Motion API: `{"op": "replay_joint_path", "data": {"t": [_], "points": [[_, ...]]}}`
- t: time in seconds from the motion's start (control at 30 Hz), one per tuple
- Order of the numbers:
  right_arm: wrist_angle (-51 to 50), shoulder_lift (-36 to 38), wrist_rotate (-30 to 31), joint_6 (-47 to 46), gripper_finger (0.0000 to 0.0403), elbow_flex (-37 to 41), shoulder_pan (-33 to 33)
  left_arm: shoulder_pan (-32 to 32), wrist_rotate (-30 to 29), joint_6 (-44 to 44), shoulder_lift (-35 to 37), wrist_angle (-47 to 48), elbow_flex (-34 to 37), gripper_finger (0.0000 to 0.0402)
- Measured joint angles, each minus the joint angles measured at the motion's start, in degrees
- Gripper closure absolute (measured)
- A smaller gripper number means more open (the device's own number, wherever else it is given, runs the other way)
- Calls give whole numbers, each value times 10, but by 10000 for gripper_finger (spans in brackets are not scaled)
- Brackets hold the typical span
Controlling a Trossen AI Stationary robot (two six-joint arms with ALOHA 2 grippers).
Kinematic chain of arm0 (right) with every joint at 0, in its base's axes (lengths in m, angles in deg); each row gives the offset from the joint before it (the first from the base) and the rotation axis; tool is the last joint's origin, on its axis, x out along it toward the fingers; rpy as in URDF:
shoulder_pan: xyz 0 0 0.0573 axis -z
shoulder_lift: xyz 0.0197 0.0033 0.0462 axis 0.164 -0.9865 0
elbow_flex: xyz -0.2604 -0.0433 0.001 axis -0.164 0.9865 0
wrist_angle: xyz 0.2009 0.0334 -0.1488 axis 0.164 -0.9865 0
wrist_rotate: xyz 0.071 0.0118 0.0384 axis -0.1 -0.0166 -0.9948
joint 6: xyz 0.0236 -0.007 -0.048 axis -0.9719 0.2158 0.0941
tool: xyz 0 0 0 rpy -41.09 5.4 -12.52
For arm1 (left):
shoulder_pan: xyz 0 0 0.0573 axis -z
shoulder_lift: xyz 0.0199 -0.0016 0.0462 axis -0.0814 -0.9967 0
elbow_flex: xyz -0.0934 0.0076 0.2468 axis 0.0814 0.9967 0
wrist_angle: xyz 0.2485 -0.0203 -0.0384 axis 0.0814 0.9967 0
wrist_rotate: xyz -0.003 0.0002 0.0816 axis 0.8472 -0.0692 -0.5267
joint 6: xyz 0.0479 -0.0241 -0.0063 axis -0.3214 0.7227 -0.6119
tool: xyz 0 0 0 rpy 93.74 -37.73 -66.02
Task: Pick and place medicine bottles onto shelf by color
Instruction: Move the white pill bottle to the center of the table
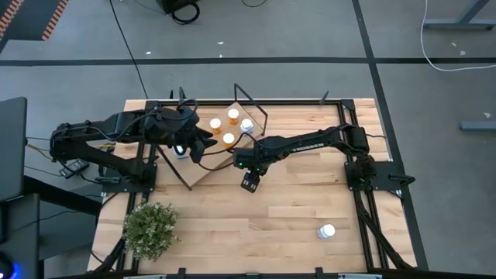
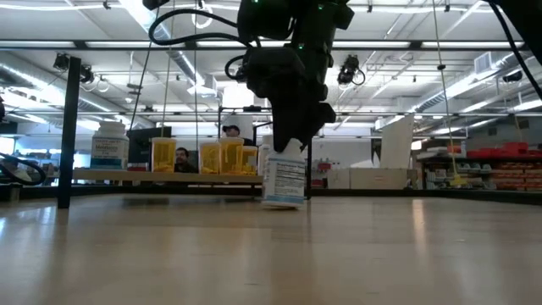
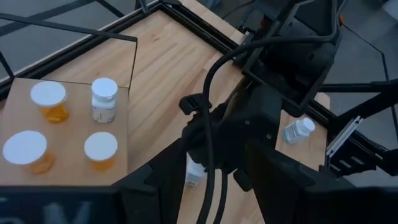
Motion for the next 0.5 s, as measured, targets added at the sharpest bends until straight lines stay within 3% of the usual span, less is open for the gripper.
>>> {"op": "replay_joint_path", "data": {"t": [0.23, 0.5], "points": [[4, 0, 7, 6, 191, 0, 2, 0, 0, 5, 0, 0, 0, 230], [14, 13, -6, 18, 145, 1, -2, 0, 0, 8, 0, 39, 0, 230]]}}
